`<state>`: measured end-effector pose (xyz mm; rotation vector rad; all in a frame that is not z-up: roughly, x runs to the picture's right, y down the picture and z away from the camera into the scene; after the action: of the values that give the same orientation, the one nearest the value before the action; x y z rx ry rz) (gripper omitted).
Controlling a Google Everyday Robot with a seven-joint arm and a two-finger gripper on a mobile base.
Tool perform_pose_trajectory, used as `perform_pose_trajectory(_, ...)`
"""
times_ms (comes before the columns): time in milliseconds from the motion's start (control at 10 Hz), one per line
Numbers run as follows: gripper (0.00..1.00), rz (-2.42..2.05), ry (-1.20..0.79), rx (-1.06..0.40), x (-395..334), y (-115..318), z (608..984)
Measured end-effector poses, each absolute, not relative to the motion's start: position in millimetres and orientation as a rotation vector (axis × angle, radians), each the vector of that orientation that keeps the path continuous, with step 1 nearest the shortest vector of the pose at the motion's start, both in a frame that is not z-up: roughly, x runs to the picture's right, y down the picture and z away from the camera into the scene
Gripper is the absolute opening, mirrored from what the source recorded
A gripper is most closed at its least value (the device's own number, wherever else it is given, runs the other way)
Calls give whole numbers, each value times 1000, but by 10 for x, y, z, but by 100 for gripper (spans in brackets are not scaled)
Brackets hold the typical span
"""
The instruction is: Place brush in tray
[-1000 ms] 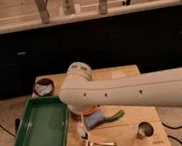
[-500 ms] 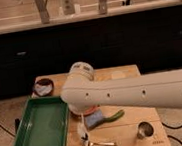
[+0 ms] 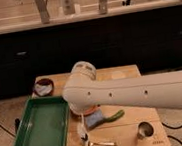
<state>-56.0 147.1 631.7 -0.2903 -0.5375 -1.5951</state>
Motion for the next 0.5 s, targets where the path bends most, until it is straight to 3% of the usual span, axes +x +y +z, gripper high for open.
perform_pose_trajectory(500,5,-1589,-549,-279,-556,1435,6300)
